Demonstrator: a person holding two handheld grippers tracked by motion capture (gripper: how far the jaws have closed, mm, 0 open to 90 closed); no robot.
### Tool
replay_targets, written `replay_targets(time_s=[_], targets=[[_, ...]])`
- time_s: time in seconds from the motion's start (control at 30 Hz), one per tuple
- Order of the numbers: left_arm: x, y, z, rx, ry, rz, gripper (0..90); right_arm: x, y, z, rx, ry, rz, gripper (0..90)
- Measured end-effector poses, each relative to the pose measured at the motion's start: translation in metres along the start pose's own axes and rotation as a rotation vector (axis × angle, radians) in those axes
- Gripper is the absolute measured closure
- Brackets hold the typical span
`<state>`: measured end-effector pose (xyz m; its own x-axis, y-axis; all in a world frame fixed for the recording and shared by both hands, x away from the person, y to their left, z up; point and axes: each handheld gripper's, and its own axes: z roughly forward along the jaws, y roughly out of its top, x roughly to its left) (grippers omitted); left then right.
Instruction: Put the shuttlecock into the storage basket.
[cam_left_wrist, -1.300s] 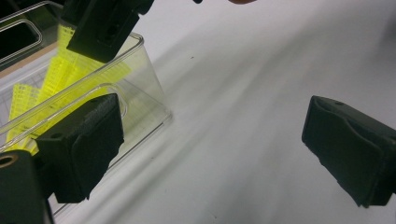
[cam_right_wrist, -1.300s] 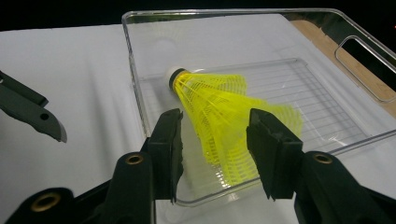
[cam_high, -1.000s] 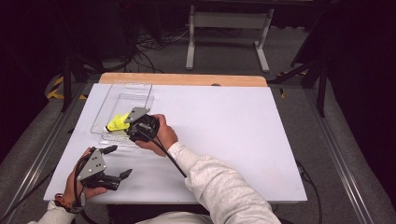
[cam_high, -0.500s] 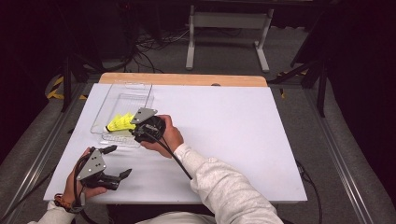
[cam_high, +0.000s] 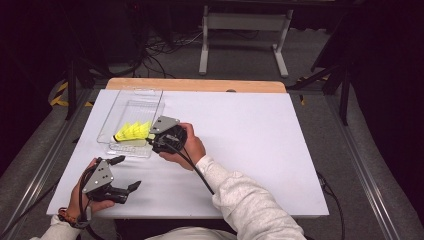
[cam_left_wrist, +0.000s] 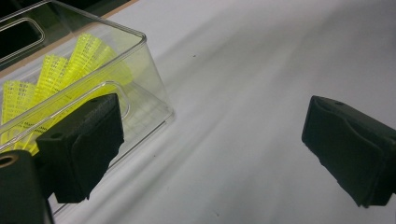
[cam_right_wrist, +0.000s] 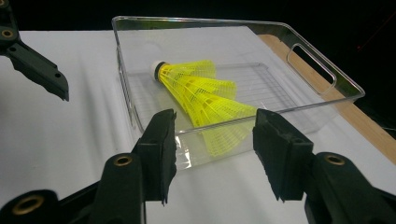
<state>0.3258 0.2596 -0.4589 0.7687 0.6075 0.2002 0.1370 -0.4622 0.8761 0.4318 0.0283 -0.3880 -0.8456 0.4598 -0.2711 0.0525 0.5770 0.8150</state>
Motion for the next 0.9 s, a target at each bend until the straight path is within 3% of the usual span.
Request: replay_targets(time_s=[0.9], targets=[[0.000,0.000,0.001,0.009,0.003,0.007,6.6,-0.018,-0.022,-0.037,0.001,-0.071,-0.007,37.4]])
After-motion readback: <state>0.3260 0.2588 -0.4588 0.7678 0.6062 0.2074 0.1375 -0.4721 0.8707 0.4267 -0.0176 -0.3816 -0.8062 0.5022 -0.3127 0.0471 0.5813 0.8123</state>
